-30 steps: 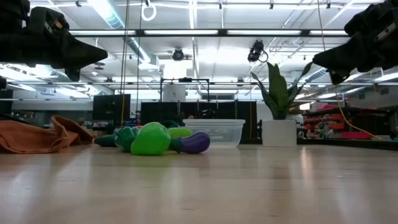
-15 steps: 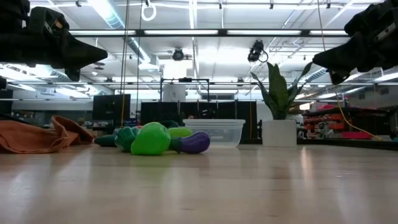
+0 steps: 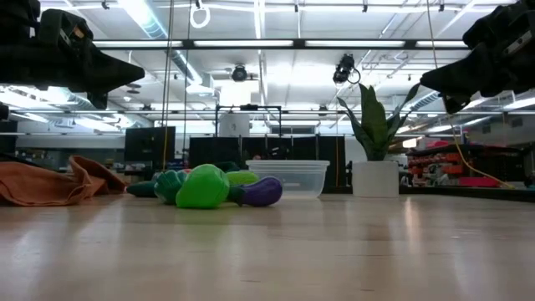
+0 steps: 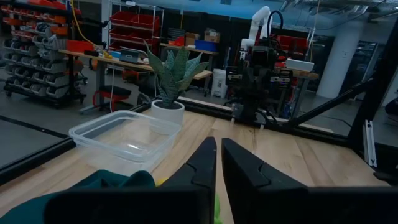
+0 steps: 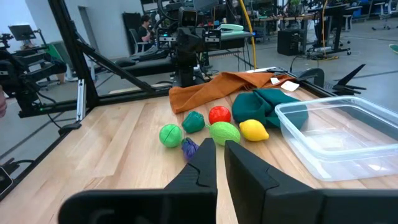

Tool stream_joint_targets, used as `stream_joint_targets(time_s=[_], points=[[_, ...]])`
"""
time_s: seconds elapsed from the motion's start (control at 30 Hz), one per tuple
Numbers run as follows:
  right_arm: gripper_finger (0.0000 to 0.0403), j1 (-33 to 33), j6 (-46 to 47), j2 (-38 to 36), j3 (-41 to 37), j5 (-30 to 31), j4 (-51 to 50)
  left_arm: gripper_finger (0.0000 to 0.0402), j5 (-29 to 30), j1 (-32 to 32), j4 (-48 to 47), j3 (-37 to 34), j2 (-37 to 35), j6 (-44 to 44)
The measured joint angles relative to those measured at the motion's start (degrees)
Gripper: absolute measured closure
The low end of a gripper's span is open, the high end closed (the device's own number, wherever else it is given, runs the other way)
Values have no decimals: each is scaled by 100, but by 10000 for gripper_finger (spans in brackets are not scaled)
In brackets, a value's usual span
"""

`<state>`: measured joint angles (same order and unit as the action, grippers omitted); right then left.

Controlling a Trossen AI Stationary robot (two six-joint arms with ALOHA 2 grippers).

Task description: Pick and placing Produce into tupperware

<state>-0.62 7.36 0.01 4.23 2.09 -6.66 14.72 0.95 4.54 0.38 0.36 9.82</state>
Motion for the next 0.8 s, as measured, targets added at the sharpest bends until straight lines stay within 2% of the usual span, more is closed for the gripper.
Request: stream_joint_targets(time_s=[0.5,0.8], points=[[402,0,1,1,0,0,1,371,1,2,-3,0,0,173],[402,0,0,2,0,-1,2,383,0,2,-4,-1,-1,197]])
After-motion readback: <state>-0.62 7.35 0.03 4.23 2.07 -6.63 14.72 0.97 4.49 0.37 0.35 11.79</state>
